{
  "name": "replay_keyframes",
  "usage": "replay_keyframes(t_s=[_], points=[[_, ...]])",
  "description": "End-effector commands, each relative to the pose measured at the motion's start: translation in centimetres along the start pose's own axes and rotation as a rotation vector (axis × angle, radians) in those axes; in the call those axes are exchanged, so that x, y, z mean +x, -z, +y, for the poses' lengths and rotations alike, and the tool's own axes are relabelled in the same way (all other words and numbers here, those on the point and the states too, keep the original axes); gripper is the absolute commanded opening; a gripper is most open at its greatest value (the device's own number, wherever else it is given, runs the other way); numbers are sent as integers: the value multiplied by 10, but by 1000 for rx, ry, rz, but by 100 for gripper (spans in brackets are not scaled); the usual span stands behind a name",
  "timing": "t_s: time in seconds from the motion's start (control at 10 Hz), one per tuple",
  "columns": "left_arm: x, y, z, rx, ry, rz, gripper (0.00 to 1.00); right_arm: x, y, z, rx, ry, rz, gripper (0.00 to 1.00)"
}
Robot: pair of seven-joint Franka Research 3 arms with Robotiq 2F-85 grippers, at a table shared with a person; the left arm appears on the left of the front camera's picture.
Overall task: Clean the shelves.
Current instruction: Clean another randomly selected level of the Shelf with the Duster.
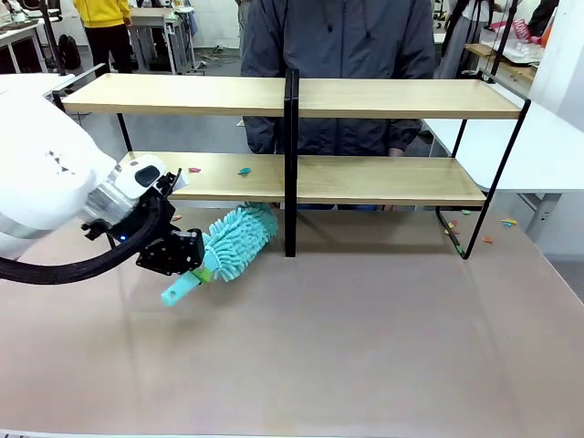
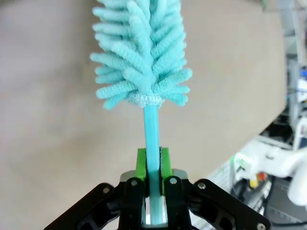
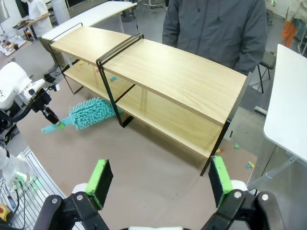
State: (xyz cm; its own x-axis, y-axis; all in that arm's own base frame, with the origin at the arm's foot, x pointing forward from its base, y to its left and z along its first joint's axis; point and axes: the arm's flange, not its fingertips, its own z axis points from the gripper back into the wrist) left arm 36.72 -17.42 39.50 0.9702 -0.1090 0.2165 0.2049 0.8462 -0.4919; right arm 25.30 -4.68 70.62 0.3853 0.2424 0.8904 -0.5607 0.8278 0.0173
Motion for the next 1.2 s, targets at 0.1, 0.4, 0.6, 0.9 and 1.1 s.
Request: replay_keyframes(t_s=[0.1,0.4,0.6,0.9,1.1], points=[[-11,33,7,33,34,-122,13,1,0,1,7,-1,-8,100],[-9,45,5,71,81,-191,0,1,0,1,7,-1,-8,100],[-2,53,6,69,97,-182,6,1,0,1,7,-1,-8,100],[5,72,11,120,74,-165,6,1,0,1,7,-1,-8,100],[6,75,15,184,32,-142,6,1,0,1,7,-1,-8,100]])
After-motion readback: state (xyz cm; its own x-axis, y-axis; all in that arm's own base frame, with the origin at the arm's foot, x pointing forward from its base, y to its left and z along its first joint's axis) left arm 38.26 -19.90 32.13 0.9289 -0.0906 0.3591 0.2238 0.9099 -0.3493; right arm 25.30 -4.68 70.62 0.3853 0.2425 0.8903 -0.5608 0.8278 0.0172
